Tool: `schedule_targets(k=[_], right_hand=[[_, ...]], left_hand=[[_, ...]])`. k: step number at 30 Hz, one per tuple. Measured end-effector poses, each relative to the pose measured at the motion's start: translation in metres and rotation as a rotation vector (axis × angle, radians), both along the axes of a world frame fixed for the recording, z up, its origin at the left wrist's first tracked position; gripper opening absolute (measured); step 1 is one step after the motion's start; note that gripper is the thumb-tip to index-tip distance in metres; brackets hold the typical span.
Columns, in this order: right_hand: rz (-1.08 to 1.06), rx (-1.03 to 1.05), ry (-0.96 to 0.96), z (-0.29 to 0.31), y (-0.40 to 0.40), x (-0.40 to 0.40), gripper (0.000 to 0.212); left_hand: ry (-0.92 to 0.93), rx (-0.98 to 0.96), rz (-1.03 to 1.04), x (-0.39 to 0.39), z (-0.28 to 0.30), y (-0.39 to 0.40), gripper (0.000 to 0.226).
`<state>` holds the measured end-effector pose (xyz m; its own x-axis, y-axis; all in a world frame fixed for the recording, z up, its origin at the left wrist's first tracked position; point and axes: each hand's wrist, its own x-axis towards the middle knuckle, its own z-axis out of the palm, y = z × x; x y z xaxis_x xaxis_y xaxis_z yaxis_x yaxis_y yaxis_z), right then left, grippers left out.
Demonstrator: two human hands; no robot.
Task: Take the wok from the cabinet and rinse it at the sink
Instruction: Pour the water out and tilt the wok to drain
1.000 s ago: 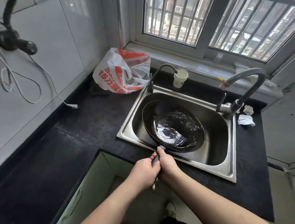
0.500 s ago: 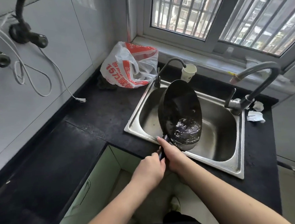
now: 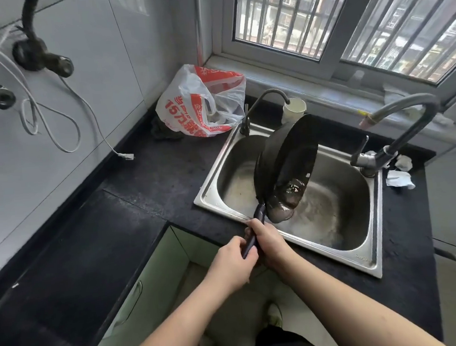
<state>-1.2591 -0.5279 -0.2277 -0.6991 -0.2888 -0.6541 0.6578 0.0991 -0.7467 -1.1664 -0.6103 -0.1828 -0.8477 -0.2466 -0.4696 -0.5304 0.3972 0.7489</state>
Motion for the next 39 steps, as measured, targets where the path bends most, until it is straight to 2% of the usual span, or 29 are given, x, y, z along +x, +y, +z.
schedule_targets(k=[3,5,7,10,14,16,20,24,29,39], right_hand=[[0.034,0.021,0.074,-0.001,0.002,-0.002,0.017],[0.069,0.058,0.135,-0.001,0.005,-0.002,0.018],[0.100,0.097,0.169,0.001,0.005,-0.003,0.019],[0.106,0.120,0.189,0.002,0.005,-0.005,0.019],[0.130,0.111,0.232,0.002,0.009,-0.004,0.020],[0.171,0.142,0.252,0.001,0.012,-0.005,0.023],[0.151,0.231,0.137,0.009,0.008,-0.007,0.015],[0.060,0.252,-0.020,0.014,0.000,-0.009,0.023],[0.107,0.476,0.186,0.013,0.001,-0.004,0.022],[0.211,0.540,0.271,0.026,0.012,0.009,0.024]], left_hand=[[-0.146,0.427,0.085,-0.008,0.004,-0.001,0.009],[-0.210,0.533,0.098,-0.013,0.009,-0.002,0.006],[-0.225,0.501,0.082,-0.016,0.010,-0.002,0.006],[-0.130,0.384,0.076,-0.018,0.002,0.002,0.004],[0.025,0.112,0.007,-0.013,-0.010,0.007,0.002],[0.059,0.045,-0.005,-0.010,-0.013,0.008,0.004],[0.067,-0.002,0.000,-0.004,-0.019,0.009,0.005],[0.071,-0.037,-0.031,-0.006,-0.023,0.008,0.017],[0.074,-0.043,-0.037,-0.007,-0.025,0.015,0.026],[0.079,-0.051,0.003,0.008,-0.030,0.029,0.027]])
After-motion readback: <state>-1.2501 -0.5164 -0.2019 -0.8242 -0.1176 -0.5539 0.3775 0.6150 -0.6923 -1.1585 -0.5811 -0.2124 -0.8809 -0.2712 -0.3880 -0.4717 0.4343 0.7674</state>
